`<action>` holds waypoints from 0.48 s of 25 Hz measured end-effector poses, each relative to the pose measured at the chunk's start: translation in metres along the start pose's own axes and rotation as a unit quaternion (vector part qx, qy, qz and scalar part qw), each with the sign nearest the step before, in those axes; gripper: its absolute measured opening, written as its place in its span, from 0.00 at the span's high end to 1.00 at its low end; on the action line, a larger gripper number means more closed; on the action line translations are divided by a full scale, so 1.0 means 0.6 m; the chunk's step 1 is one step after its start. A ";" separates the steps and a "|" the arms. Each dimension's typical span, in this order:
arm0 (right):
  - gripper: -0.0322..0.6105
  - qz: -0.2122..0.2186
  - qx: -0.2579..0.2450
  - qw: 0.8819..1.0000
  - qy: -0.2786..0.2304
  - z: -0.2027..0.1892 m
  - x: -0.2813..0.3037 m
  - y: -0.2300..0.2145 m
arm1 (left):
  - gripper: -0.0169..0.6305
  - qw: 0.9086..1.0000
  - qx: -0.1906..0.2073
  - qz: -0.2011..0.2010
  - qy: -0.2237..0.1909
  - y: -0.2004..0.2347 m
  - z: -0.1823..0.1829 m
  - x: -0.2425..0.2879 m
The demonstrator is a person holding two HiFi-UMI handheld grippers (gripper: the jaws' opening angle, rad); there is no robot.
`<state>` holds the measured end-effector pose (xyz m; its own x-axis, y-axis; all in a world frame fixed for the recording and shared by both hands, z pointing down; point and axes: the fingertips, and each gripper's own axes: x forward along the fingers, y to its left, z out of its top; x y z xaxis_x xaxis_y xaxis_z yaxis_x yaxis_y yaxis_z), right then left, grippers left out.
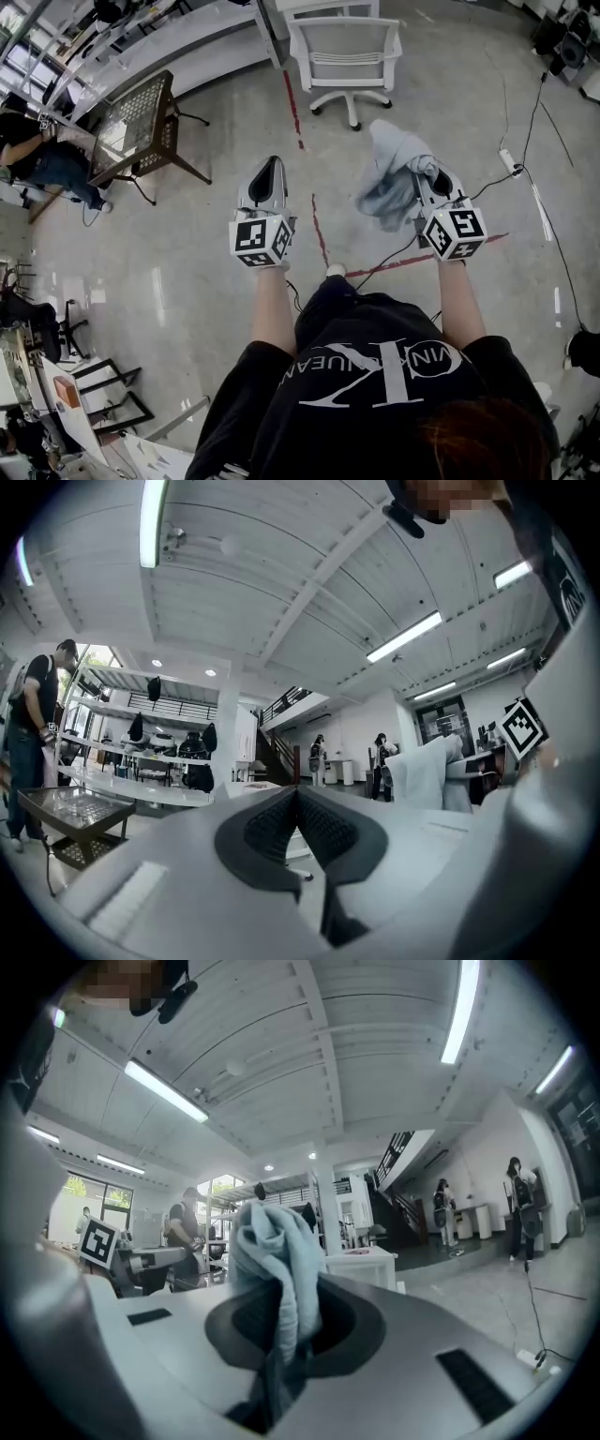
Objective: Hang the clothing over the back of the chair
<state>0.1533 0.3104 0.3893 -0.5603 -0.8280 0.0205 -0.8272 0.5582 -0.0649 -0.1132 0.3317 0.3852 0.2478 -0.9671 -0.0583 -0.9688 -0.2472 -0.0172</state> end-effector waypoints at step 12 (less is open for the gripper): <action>0.89 -0.019 0.002 1.000 0.009 -0.017 0.029 -0.048 | 0.96 1.000 -0.018 -0.010 0.013 0.004 -0.037 0.070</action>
<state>0.1669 0.2808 0.4016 -0.5297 -0.8472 0.0406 -0.8474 0.5266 -0.0684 -0.1054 0.2891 0.4046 0.2681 -0.9628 -0.0332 -0.9630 -0.2688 0.0174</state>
